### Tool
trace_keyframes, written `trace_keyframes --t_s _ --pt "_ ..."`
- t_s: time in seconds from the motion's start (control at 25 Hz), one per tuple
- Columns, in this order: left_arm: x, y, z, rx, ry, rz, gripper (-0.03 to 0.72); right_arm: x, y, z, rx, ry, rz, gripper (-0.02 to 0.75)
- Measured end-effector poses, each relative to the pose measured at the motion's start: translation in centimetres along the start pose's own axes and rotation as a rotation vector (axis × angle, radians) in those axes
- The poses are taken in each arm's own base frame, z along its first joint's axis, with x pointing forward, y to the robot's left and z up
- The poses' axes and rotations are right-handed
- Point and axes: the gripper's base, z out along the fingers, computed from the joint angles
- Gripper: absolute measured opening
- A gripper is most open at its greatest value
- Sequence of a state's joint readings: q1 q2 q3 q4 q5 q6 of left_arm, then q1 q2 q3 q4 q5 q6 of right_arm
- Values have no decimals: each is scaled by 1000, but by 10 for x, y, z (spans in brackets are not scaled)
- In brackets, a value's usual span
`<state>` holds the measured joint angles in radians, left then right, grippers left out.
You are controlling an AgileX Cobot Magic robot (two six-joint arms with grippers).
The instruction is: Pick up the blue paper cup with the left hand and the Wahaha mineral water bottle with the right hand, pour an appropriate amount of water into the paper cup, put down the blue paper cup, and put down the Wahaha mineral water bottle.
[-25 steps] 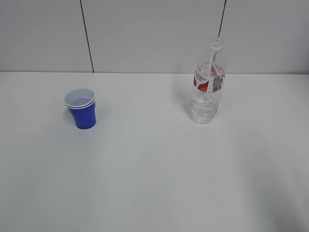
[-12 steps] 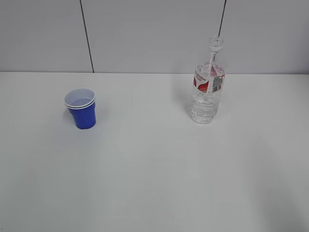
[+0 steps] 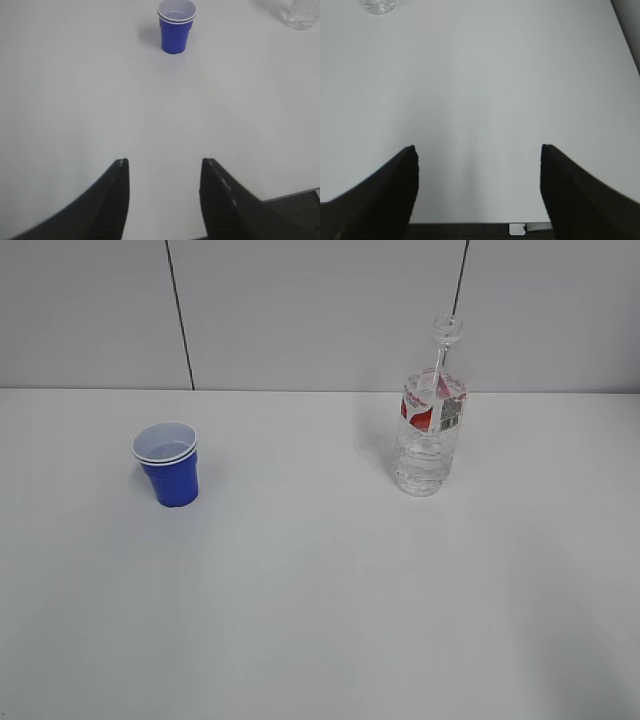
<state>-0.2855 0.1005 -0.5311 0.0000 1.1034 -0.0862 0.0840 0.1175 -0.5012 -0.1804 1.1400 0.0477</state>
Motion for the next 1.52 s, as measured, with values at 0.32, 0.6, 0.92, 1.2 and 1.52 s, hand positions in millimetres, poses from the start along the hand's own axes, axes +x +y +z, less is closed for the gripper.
trace_keyframes --t_s 0.32,0.6,0.92,1.2,1.52 --pt "-1 2 2 -24 12 12 412 0 1 0 -10 0 5 568" --pt "-5 4 8 -52 53 11 505 0 1 0 -12 1 5 570" --pt "-5 -3 8 27 58 -37 510 0 1 0 -12 1 3 570" --pt "-5 -5 8 39 59 -43 494 0 1 0 -12 1 3 571" --pt "-5 -5 8 41 59 -44 479 0 1 0 -12 1 3 570"
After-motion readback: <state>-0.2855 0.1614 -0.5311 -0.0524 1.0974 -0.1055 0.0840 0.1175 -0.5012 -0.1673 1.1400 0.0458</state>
